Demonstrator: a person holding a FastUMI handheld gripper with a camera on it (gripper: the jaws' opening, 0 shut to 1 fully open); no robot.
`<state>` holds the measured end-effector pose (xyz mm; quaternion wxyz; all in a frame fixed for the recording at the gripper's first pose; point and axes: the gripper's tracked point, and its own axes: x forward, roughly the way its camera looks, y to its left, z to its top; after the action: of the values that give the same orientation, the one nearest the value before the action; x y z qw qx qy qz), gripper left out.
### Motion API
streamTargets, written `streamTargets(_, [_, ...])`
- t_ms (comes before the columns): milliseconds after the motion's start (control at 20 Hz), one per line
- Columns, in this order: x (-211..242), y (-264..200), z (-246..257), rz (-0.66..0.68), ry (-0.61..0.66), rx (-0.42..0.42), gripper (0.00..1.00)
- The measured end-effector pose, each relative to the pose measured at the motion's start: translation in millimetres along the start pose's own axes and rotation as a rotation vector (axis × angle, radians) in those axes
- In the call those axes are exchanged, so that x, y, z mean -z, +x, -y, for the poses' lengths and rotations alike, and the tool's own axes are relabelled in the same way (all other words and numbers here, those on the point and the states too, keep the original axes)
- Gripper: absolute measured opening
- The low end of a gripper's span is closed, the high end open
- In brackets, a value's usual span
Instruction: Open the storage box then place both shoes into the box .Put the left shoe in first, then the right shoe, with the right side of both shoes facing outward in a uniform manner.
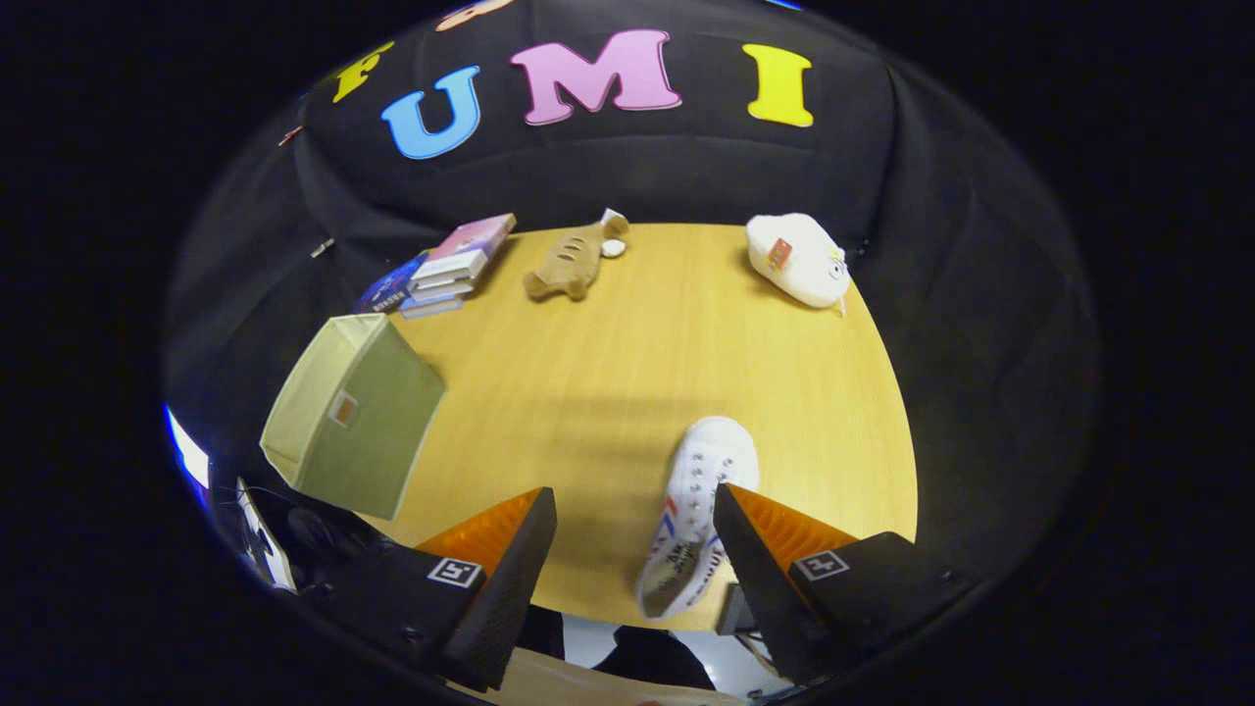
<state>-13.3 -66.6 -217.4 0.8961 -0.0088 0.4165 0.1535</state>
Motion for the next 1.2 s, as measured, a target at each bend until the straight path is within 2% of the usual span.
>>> streamTargets(300, [54.0, 34.2, 56.3, -0.115, 0.022, 0.043, 0.99])
streamTargets(450, [69.3, 51.6, 77.3, -0.127, -0.005, 0.079, 0.99])
streamTargets(600, [82.9, 68.2, 84.2, -0.161, -0.021, 0.086, 0.99])
streamTargets(800, [88.8, 85.3, 79.3, -0.198, 0.031, 0.066, 0.96])
streamTargets(850, [88.0, 88.8, 77.1, -0.198, 0.043, 0.063, 0.93])
streamTargets(900, [88.1, 91.5, 73.8, -0.202, 0.059, 0.056, 0.81])
streamTargets(950, [90.8, 93.0, 70.2, -0.209, 0.069, 0.047, 0.73])
streamTargets(1000, [91.7, 93.8, 65.6, -0.211, 0.083, 0.042, 0.60])
streamTargets(1050, [92.2, 94.9, 65.7, -0.208, 0.092, 0.053, 0.53])
streamTargets(1100, [92.3, 95.3, 65.3, -0.215, 0.095, 0.055, 0.47])
streamTargets(1200, [93.0, 95.3, 66.3, -0.231, 0.125, 0.060, 0.42])
